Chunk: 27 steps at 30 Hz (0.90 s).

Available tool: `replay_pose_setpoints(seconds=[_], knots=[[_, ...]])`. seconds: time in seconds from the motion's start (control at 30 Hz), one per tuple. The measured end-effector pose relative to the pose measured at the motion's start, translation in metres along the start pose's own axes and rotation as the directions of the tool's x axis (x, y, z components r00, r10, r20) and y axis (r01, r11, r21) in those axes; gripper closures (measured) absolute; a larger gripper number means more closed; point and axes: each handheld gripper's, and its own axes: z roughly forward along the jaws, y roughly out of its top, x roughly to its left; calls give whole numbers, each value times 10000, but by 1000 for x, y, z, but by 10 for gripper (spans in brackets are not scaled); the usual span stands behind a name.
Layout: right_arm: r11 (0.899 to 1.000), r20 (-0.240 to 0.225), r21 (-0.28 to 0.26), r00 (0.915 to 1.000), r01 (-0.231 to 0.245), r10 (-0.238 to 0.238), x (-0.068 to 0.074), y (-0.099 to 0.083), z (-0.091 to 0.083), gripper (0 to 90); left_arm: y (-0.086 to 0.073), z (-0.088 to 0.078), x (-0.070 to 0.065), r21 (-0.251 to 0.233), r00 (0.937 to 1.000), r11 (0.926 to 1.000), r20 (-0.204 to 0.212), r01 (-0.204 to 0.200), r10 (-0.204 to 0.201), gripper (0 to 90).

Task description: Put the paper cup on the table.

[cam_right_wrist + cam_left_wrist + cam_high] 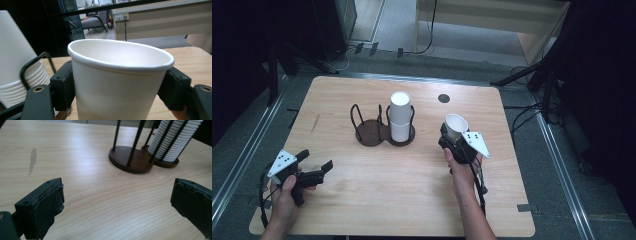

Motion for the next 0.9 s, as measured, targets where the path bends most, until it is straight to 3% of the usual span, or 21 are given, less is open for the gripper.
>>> replay_pose_setpoints(seconds=[0.13,0.4,0.63,0.9], knots=[[9996,126,-148,9996,241,-239,-3,0,8,261,0,0,6,-39,9992,9998,-357,185,-186,0],[9991,336,-320,9990,291,-281,-10,-4,28,262,-2,0,6,-103,9992,9995,-267,292,-295,0],[9952,496,-397,9949,897,-877,-14,-12,42,262,-2,1,8,-168,9984,9984,-168,543,-546,0],[9925,756,-290,9904,1185,-1160,-22,-15,56,262,-2,2,9,-231,9980,9978,-126,623,-626,0]])
